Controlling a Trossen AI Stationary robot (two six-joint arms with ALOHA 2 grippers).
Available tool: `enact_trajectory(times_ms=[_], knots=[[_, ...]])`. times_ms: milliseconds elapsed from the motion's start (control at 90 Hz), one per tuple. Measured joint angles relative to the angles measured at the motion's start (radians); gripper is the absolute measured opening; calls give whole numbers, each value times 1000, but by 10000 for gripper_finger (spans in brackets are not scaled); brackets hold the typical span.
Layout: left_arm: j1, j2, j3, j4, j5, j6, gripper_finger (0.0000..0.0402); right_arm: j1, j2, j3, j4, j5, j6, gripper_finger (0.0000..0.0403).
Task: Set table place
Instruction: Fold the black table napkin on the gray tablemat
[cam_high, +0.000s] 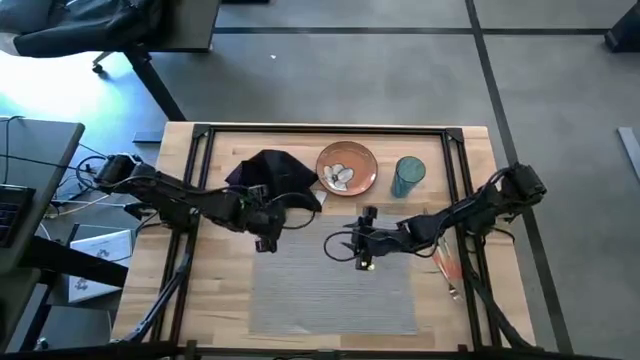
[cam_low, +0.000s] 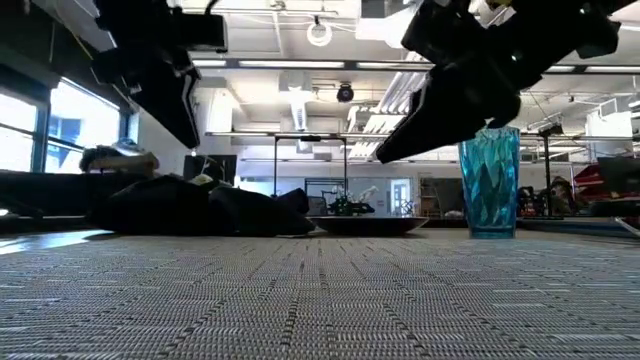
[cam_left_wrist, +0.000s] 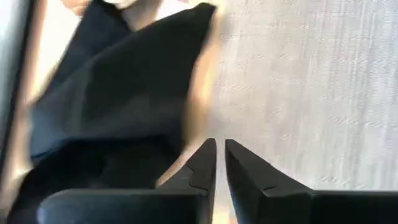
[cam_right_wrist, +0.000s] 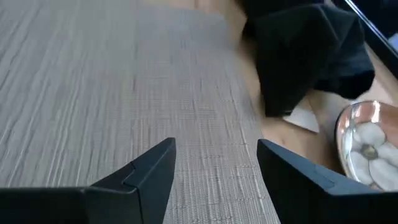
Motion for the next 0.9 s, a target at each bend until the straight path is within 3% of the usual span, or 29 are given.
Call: enact_trajectory(times_ms=[200,389,600,900], knots=[[49,1,-120,146,-99,74,122,0,6,0,-44,-4,87,213],[74,1,-217,338,-130,128,177,0,8,0,-65,6,116,213],[97,0,-312,503,-200,137,190,0,8,0,-66,28,115,213],[148,1,-436,708,-201,241,190,0,8,0,-66,40,139,213]])
